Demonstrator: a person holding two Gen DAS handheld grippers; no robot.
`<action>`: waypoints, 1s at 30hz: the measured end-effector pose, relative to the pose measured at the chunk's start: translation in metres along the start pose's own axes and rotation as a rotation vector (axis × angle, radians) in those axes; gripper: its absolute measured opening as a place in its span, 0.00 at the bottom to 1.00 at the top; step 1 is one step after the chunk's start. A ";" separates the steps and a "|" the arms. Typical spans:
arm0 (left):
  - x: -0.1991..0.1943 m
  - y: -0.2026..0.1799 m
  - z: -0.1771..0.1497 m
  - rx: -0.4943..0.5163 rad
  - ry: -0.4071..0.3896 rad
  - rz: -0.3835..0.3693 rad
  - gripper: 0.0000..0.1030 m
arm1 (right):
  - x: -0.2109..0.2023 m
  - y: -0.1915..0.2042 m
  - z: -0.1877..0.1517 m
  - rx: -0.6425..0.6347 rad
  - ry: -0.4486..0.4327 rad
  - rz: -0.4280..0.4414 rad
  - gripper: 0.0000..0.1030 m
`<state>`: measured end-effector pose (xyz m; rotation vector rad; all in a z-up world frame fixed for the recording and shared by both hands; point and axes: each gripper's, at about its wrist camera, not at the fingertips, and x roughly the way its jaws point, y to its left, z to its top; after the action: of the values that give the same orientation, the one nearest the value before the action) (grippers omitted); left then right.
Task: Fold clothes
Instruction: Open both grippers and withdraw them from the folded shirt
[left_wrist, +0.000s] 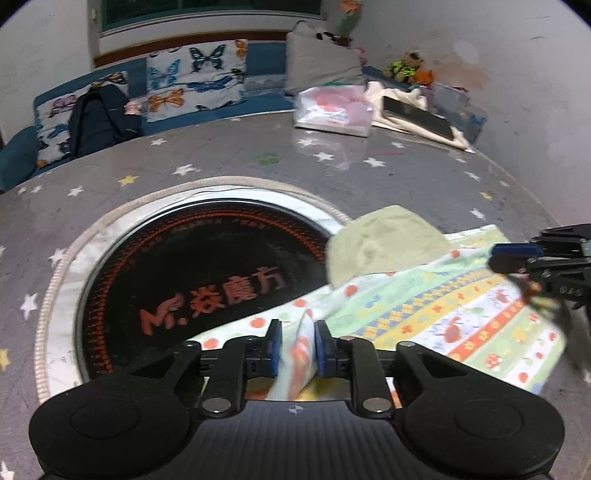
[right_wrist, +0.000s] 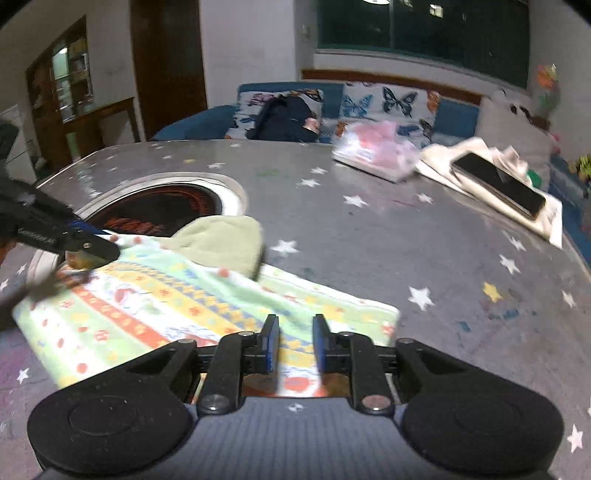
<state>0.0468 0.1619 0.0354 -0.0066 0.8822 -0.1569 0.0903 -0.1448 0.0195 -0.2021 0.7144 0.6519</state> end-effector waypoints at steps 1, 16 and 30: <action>0.000 0.002 0.000 -0.005 0.001 0.015 0.27 | -0.001 0.000 0.001 -0.005 0.000 -0.008 0.10; -0.025 -0.025 0.007 0.021 -0.073 -0.027 0.27 | 0.022 0.055 0.033 -0.083 0.008 0.106 0.13; -0.008 -0.053 -0.008 0.050 -0.043 -0.090 0.27 | 0.008 0.066 0.029 -0.135 -0.018 0.111 0.26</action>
<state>0.0282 0.1114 0.0401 -0.0032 0.8348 -0.2624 0.0702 -0.0779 0.0387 -0.2817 0.6683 0.8076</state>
